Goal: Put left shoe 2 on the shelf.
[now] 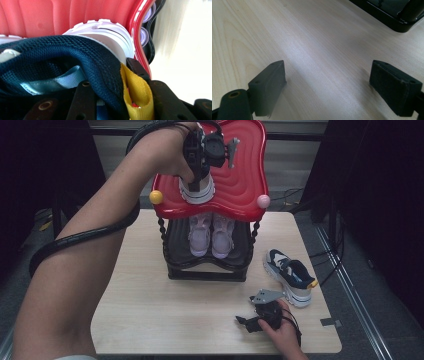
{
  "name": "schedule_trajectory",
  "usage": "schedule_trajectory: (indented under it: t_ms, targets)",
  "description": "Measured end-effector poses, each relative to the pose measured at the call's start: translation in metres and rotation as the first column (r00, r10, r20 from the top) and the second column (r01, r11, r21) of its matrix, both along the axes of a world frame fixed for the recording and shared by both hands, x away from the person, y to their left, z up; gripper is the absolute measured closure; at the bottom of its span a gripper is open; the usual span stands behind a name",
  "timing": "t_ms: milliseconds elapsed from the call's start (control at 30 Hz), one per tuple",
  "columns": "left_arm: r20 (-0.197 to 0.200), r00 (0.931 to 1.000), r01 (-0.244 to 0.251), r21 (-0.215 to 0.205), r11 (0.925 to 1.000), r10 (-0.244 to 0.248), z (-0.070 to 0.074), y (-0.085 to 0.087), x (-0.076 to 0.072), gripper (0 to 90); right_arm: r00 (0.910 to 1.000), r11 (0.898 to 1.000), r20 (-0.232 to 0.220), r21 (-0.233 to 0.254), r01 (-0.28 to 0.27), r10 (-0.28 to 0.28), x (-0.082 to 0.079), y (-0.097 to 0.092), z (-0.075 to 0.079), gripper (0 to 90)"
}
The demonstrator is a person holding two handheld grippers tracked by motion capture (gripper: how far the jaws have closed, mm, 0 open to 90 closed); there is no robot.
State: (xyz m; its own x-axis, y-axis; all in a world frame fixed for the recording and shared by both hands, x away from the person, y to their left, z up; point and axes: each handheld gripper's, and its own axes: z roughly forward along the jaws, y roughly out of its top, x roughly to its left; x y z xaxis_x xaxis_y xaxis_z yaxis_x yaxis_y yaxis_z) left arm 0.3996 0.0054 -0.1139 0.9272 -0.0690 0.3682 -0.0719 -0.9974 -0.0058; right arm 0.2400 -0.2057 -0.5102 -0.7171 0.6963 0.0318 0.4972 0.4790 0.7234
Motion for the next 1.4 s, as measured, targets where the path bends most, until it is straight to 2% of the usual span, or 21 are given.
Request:
schedule_trajectory:
  t_ms: [67, 200, 333, 367, 400, 467, 533, 600, 667, 833, 1000, 1167, 1400]
  targets:
    - [0.003, 0.9999, 0.014, 0.016, 0.9998, -0.014, -0.0001, 0.0003, -0.0004, 70.3, 1.0000, 1.000, 0.001, 0.000, -0.001, 0.001, 0.0001, -0.0001, 0.0000, 13.1]
    - [0.002, 0.9999, 0.011, 0.013, 0.9999, -0.011, 0.0004, 0.0009, 0.0003, 70.0, 1.0000, 1.000, 0.001, 0.000, -0.002, 0.002, 0.0001, -0.0001, 0.0000, 13.1]
    - [0.011, 0.9995, -0.030, -0.045, 0.9985, 0.031, 0.0032, 0.0026, 0.0010, 65.1, 1.0000, 1.000, 0.001, 0.000, -0.002, 0.002, 0.0002, -0.0001, 0.0000, 13.1]
    - [0.013, 0.9991, -0.041, -0.059, 0.9974, 0.041, 0.0039, 0.0026, 0.0012, 61.4, 1.0000, 1.000, 0.001, 0.000, -0.002, 0.002, 0.0002, -0.0001, 0.0000, 13.1]
    - [0.001, 0.9990, -0.044, -0.069, 0.9966, 0.045, 0.0039, 0.0027, 0.0009, 60.6, 1.0000, 1.000, 0.001, 0.000, -0.002, 0.002, 0.0002, -0.0001, 0.0000, 13.1]
    - [0.001, 0.9984, -0.056, -0.074, 0.9957, 0.056, 0.0038, 0.0016, 0.0007, 59.1, 1.0000, 1.000, 0.001, 0.000, -0.002, 0.002, 0.0001, -0.0001, 0.0000, 13.1]
    - [-0.011, 0.9961, -0.088, -0.093, 0.9918, 0.087, 0.0048, 0.0006, 0.0020, 52.7, 1.0000, 1.000, 0.000, 0.000, -0.001, 0.001, 0.0001, -0.0001, 0.0000, 13.1]
    - [-0.007, 0.9961, -0.088, -0.093, 0.9917, 0.088, 0.0055, -0.0003, 0.0025, 52.5, 1.0000, 1.000, 0.000, 0.000, -0.001, 0.001, 0.0000, 0.0000, 0.0000, 13.1]
    - [-0.010, 0.9934, -0.114, -0.126, 0.9854, 0.114, 0.0074, -0.0011, 0.0035, 52.3, 1.0000, 1.000, 0.000, 0.000, -0.001, 0.001, 0.0001, 0.0000, 0.0000, 13.1]
    - [-0.019, 0.9926, -0.122, -0.137, 0.9831, 0.120, 0.0088, -0.0037, 0.0044, 55.9, 1.0000, 1.000, 0.001, 0.000, -0.002, 0.002, 0.0001, -0.0001, 0.0000, 13.1]
    - [-0.013, 0.9950, -0.100, -0.112, 0.9887, 0.099, 0.0075, -0.0059, 0.0010, 59.0, 1.0000, 1.000, 0.000, 0.000, -0.001, 0.001, 0.0000, 0.0000, 0.0000, 13.1]
    - [-0.003, 0.9991, -0.043, -0.082, 0.9957, 0.043, 0.0064, -0.0049, -0.0033, 60.5, 1.0000, 1.000, 0.001, 0.000, -0.002, 0.002, 0.0001, 0.0000, 0.0000, 13.1]
    - [0.003, 0.9999, -0.016, -0.063, 0.9979, 0.016, 0.0060, -0.0017, -0.0025, 60.4, 1.0000, 1.000, 0.001, 0.000, -0.002, 0.002, 0.0001, 0.0000, 0.0000, 13.1]
